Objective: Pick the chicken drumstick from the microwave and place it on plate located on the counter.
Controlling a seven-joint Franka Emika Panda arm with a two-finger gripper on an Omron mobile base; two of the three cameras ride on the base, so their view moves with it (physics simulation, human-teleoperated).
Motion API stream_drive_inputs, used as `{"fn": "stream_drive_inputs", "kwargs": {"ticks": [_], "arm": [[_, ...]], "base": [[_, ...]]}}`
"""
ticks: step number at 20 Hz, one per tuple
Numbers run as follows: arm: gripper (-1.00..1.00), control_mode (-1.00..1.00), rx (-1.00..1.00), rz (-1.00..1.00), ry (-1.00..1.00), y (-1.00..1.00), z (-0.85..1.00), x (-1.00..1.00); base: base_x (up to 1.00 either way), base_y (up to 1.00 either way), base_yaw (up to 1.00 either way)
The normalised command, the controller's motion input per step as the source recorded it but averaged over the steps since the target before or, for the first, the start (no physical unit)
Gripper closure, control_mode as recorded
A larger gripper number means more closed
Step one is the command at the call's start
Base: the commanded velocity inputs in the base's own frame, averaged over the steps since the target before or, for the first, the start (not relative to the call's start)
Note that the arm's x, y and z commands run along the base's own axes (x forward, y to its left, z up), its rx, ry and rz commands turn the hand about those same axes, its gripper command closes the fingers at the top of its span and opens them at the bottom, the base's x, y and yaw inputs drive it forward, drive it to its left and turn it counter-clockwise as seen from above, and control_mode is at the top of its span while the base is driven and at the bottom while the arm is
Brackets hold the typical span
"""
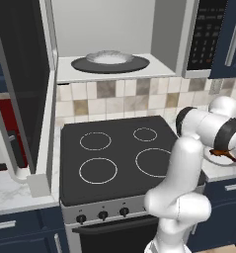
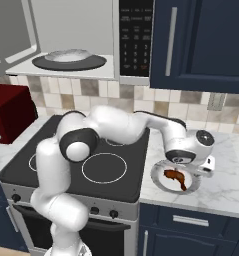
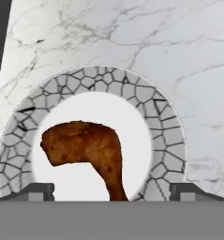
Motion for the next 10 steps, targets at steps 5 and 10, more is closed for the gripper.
{"fn": "stream_drive_inputs", "kwargs": {"ticks": [5,10], "arm": [[-1.00,-1.00,-0.10,0.00,0.00,0.99,0.61,-0.35],[-1.00,-1.00,-0.09,0.00,0.01,1.00,0.50,-0.67]], "base": [[0.00,0.00,0.00],[0.00,0.00,0.00]]}}
